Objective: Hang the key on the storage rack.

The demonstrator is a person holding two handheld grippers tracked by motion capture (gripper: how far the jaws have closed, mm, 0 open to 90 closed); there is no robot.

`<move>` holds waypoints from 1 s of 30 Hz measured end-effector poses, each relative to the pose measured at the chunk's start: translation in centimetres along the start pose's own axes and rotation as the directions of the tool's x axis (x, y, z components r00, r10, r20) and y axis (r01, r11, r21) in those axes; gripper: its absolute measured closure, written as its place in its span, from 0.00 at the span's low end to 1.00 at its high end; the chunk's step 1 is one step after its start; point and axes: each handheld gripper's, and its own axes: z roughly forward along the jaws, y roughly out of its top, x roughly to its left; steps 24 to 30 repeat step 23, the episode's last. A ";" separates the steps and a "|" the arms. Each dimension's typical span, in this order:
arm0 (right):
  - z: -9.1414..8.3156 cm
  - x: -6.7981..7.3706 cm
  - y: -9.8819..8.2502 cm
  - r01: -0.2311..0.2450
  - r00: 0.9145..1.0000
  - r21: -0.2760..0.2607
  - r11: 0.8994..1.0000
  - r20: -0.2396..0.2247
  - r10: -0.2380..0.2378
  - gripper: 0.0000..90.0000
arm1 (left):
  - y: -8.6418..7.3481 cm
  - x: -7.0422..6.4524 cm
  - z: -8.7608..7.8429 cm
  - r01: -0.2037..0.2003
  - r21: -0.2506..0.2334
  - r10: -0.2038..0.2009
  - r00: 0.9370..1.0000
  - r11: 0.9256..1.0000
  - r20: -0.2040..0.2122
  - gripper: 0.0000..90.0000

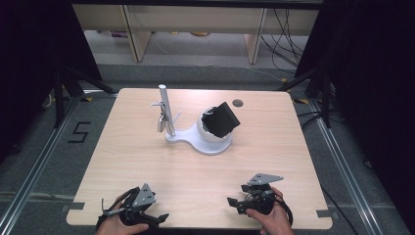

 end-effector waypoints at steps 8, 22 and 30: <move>0.0 0.2 0.1 0.010 1.000 -0.004 1.000 0.012 -0.010 0.26 | -0.8 -0.5 0.6 0.028 0.022 -0.028 1.000 0.999 -0.003 0.19; 0.1 0.5 0.0 -0.017 1.000 0.011 1.000 0.008 0.017 0.25 | -1.0 -0.1 0.7 0.013 0.033 -0.013 1.000 0.999 -0.015 0.19; 0.1 0.2 0.0 0.020 1.000 0.002 1.000 0.024 -0.020 0.25 | -1.1 -0.1 0.7 0.011 0.033 -0.011 1.000 0.999 -0.014 0.19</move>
